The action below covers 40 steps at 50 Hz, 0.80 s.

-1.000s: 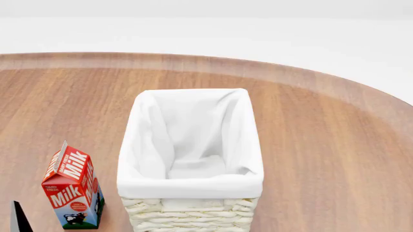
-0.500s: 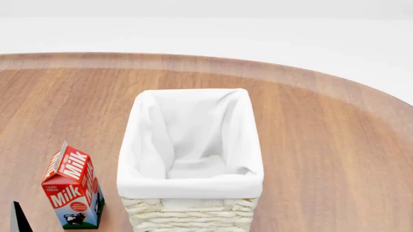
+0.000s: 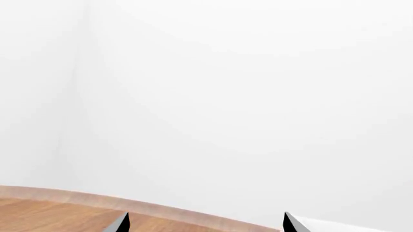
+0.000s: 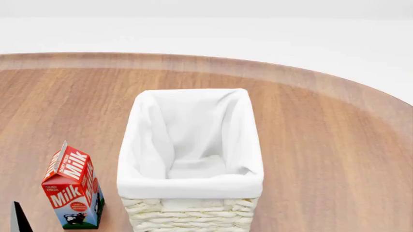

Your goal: Pick up the alphabet soup, and put it in the basket.

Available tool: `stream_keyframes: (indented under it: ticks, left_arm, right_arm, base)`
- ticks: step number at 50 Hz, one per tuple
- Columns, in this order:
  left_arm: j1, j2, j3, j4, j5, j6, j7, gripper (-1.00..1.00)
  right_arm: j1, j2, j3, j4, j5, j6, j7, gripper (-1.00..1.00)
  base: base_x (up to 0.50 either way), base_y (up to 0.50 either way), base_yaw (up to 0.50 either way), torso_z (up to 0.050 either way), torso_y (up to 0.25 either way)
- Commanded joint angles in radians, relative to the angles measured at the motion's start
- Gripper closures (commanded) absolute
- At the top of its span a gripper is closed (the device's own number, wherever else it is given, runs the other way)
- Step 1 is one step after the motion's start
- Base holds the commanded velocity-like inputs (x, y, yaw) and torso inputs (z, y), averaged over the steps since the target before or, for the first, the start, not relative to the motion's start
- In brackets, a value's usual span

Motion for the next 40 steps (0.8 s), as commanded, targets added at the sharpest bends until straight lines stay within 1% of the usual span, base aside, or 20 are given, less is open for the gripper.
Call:
stream_keyframes:
  ticks: [1,12,13,14,15,24,25,27,30,38,39,40]
  left_arm:
    - [-0.001,-0.002,0.002,0.003,0.000,-0.003,-0.004,-1.00]
    - [0.007,-0.006,0.002,0.013,0.000,0.003,-0.007,-1.00]
    - [0.008,-0.006,0.003,0.013,0.003,0.003,-0.007,-1.00]
    - [0.007,-0.006,0.003,0.012,0.002,0.004,-0.007,-1.00]
    - [0.006,-0.006,0.003,0.010,0.001,0.004,-0.007,-1.00]
    - [0.004,-0.007,0.005,0.008,0.002,0.004,-0.009,-1.00]
    - [0.003,-0.007,0.004,0.006,0.001,0.005,-0.009,-1.00]
    - [0.003,-0.008,0.004,0.006,-0.001,0.005,-0.009,-1.00]
    - [0.003,-0.008,0.005,0.007,0.000,0.004,-0.010,-1.00]
    - [0.005,-0.010,0.006,0.010,-0.001,0.006,-0.012,-1.00]
    - [0.005,-0.010,0.006,0.010,-0.001,0.007,-0.011,-1.00]
    - [0.005,-0.010,0.006,0.011,-0.001,0.007,-0.012,-1.00]
  right_arm:
    - [-0.039,0.042,0.046,-0.111,0.031,-0.044,0.032,1.00]
    - [-0.064,0.073,0.082,-0.166,0.116,-0.105,0.028,1.00]
    - [-0.065,0.071,0.091,-0.154,0.142,-0.154,0.015,1.00]
    - [-0.063,0.075,0.091,-0.154,0.159,-0.155,0.006,1.00]
    - [-0.067,0.072,0.098,-0.146,0.151,-0.188,0.010,1.00]
    - [-0.080,0.088,0.109,-0.174,0.204,-0.211,0.001,1.00]
    - [-0.083,0.087,0.114,-0.171,0.214,-0.243,-0.006,1.00]
    - [-0.086,0.089,0.116,-0.174,0.222,-0.251,-0.008,1.00]
    - [-0.103,0.087,0.128,-0.170,0.238,-0.335,-0.020,1.00]
    - [-0.112,0.095,0.139,-0.185,0.275,-0.361,-0.020,1.00]
    - [-0.114,0.091,0.141,-0.172,0.278,-0.398,-0.032,1.00]
    - [-0.111,0.093,0.141,-0.173,0.289,-0.384,-0.030,1.00]
  base:
    - [0.00,0.00,0.00,0.000,0.000]
    - [0.00,0.00,0.00,0.000,0.000]
    - [0.00,0.00,0.00,0.000,0.000]
    - [0.00,0.00,0.00,0.000,0.000]
    - [0.00,0.00,0.00,0.000,0.000]
    - [0.00,0.00,0.00,0.000,0.001]
    - [0.00,0.00,0.00,0.000,0.000]
    - [0.00,0.00,0.00,0.000,0.000]
    - [0.00,0.00,0.00,0.000,0.000]
    - [0.00,0.00,0.00,0.000,0.000]
    - [0.00,0.00,0.00,0.000,0.000]
    - [0.00,0.00,0.00,0.000,0.000]
